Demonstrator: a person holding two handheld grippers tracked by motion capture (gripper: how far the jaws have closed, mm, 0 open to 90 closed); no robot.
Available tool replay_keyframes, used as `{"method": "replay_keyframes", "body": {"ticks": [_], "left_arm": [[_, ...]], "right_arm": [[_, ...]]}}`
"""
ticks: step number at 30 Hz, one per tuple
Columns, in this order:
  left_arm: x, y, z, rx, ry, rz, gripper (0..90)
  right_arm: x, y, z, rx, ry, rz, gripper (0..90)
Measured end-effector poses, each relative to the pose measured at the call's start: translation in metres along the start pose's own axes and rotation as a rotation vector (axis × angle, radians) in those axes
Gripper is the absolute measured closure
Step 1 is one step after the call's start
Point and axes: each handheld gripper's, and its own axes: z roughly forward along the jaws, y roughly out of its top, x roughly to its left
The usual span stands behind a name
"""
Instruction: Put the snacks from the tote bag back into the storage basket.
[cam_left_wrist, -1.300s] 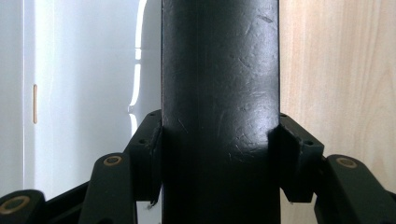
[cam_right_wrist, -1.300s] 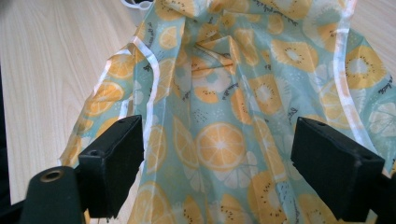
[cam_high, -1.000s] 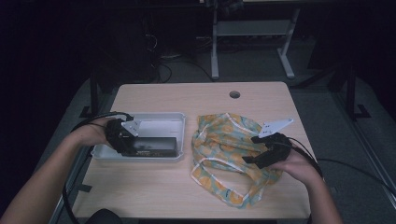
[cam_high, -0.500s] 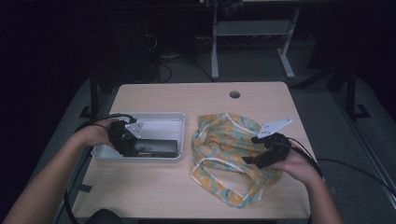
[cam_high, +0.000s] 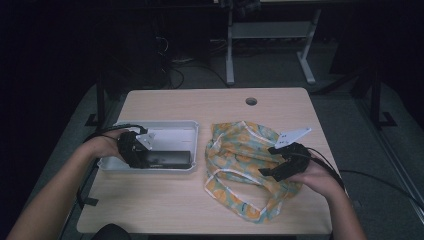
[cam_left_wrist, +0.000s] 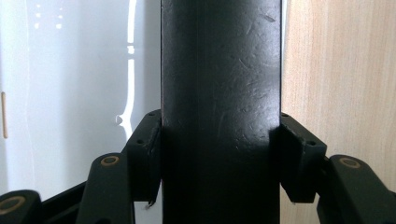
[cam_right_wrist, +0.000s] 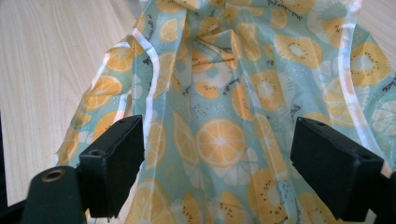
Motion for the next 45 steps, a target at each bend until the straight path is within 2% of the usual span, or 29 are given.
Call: {"method": "replay_keyframes", "body": {"ticks": [4, 10, 16, 23, 25, 28, 31, 32, 34, 41, 45], "left_arm": [[0.0, -0.001, -0.001, 0.005, 0.003, -0.004, 40.4], [-0.001, -0.001, -0.007, -0.021, 0.0, -0.033, 33.6], [-0.004, -0.006, -0.02, -0.048, 0.039, -0.065, 30.4], [-0.018, -0.013, -0.037, -0.159, 0.074, -0.132, 29.1], [-0.022, -0.015, -0.04, -0.175, 0.083, -0.147, 28.4], [-0.027, -0.018, -0.045, -0.201, 0.119, -0.182, 28.3], [-0.033, -0.023, -0.048, -0.252, 0.157, -0.237, 28.3], [-0.035, -0.024, -0.049, -0.251, 0.172, -0.238, 28.3], [-0.04, -0.029, -0.05, -0.271, 0.196, -0.265, 28.2], [-0.059, -0.036, -0.053, -0.324, 0.234, -0.323, 27.3], [-0.07, -0.039, -0.054, -0.369, 0.262, -0.378, 27.1]], "right_arm": [[0.0, 0.0, 0.0, 0.0, -0.002, 0.0, 17.0], [0.0, 0.0, 0.0, 0.001, 0.0, 0.0, 17.0], [-0.001, 0.0, -0.001, -0.01, 0.002, 0.002, 16.9], [-0.005, -0.001, 0.0, -0.017, 0.018, 0.006, 16.6], [-0.004, -0.001, 0.0, -0.017, 0.019, 0.005, 16.2], [-0.003, -0.002, -0.001, -0.022, 0.018, -0.006, 15.7], [-0.003, -0.003, -0.003, -0.017, 0.013, -0.01, 15.0], [-0.004, -0.003, -0.004, -0.019, 0.013, -0.014, 14.8], [-0.005, -0.004, -0.005, -0.024, 0.007, -0.012, 14.8], [-0.005, -0.008, -0.007, -0.027, -0.019, -0.012, 14.7], [-0.005, -0.017, -0.009, -0.026, -0.039, -0.005, 14.7]]}}
